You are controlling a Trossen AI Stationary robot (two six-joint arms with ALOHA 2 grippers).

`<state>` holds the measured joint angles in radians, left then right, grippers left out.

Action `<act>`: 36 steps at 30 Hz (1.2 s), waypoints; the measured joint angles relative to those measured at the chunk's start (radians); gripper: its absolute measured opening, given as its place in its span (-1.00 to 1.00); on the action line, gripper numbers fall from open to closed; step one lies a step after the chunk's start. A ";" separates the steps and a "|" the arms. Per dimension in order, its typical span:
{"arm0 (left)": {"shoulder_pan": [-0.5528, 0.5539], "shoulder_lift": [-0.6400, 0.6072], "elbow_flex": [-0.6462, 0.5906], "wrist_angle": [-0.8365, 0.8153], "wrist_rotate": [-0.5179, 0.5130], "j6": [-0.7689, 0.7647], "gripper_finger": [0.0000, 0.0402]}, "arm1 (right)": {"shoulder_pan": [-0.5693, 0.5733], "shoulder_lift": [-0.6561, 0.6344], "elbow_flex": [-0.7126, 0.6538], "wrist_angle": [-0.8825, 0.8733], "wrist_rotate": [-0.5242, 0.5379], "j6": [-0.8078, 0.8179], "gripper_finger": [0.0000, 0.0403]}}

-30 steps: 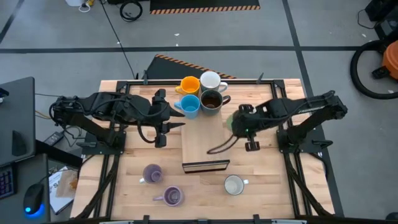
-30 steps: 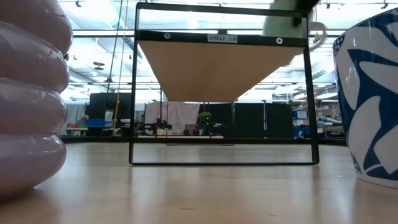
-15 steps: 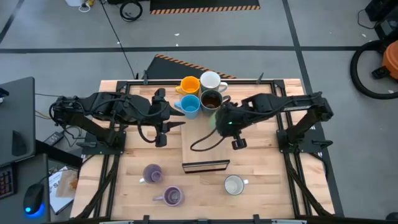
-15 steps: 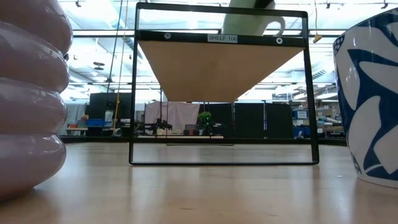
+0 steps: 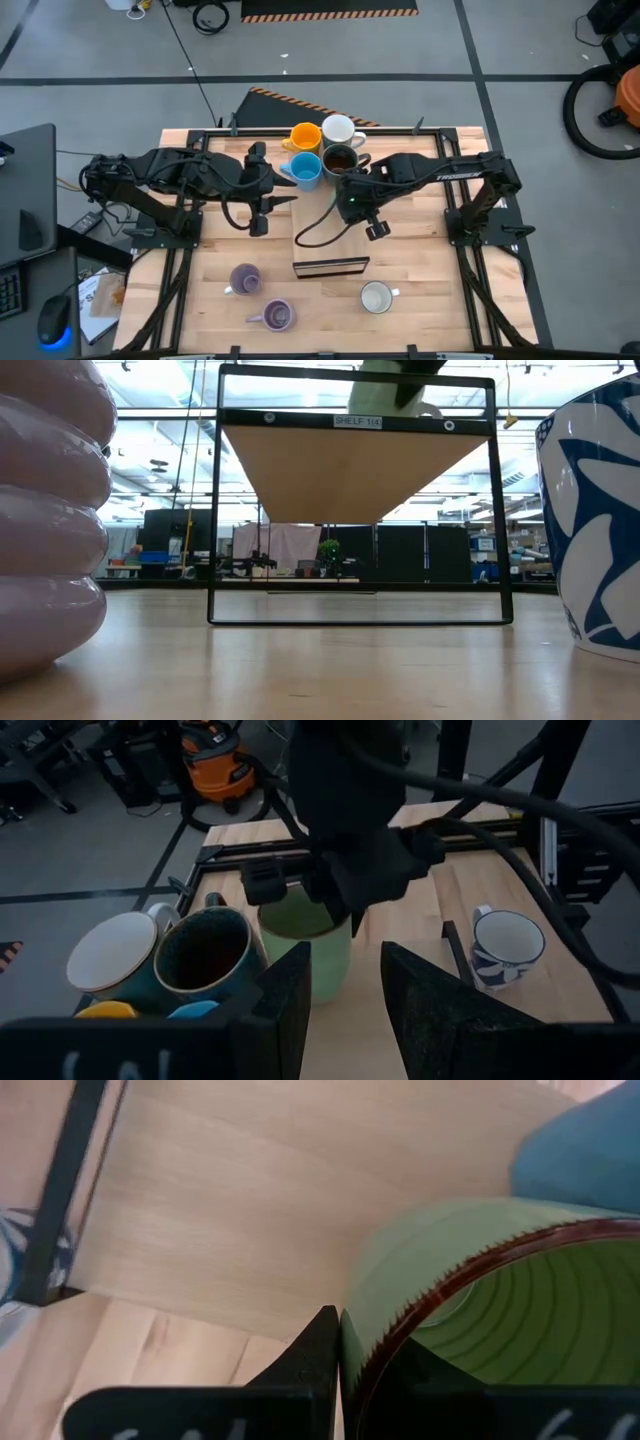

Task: Place coffee mugs
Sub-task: Put the green mug on the shelf

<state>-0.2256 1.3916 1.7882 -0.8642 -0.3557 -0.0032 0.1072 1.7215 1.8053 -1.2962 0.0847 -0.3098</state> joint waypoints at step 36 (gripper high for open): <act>0.000 0.000 0.000 -0.001 -0.003 0.042 -0.35 | -0.019 0.012 -0.015 -0.001 -0.033 0.005 -0.81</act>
<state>-0.2256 1.3916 1.7882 -0.8654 -0.3589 0.0391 0.0878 1.7336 1.7905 -1.2972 0.0515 -0.3053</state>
